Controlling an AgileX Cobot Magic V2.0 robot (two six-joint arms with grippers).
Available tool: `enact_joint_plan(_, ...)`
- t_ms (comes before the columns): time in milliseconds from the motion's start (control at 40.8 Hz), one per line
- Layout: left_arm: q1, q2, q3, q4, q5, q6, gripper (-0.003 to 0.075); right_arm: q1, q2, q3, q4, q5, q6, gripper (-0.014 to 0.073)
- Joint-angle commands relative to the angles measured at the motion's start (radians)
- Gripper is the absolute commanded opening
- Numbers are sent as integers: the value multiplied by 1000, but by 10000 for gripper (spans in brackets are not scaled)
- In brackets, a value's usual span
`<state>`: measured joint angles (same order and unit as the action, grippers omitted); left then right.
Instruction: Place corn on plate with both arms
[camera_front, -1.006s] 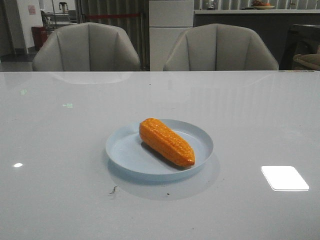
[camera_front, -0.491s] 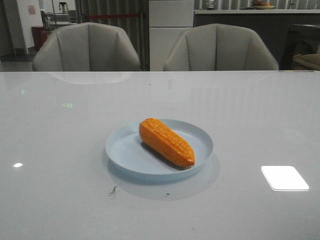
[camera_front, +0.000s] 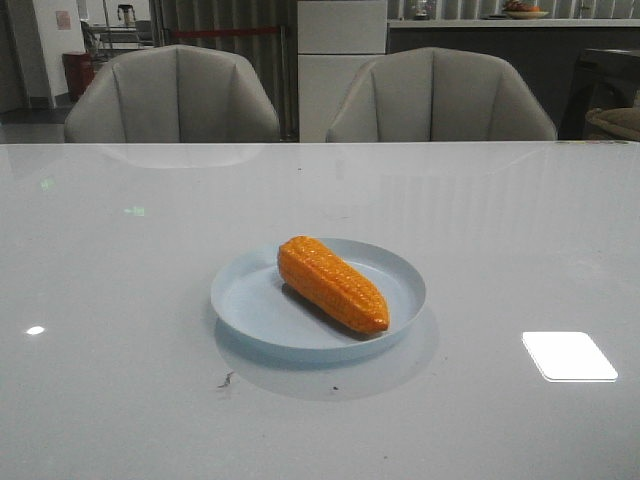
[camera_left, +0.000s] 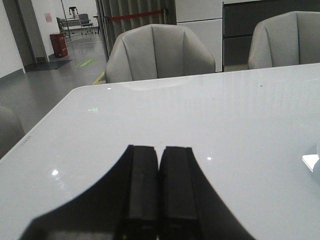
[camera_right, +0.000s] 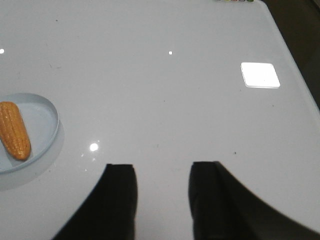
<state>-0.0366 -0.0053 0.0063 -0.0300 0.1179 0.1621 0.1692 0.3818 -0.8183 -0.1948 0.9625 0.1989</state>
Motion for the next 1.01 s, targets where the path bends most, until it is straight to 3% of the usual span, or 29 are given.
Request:
enact_joint_plan(0, 0, -15, 38, -9, -80, -4, 86, -3, -7, 33, -28, -216, -1, 212)
enact_joint_plan(196, 0, -15, 38, -9, -80, -4, 86, -3, -50, 186, -28, -533, -1, 15)
enact_joint_plan(515, 0, -15, 38, -9, -80, -4, 86, -85, -129, 502, -28, -1015, -1, 27)
enact_joint_plan(711, 0, -15, 38, -9, -80, -4, 86, -106, -189, 637, 8, -1044, -1, 27)
enact_joint_plan(907, 0, -15, 38, -9, -80, -4, 86, -106, -189, 752, 189, -1166, -3, 27)
enact_joint_plan(981, 0, -15, 38, -9, -80, -4, 86, -106, -189, 793, 202, -1221, -6, 27)
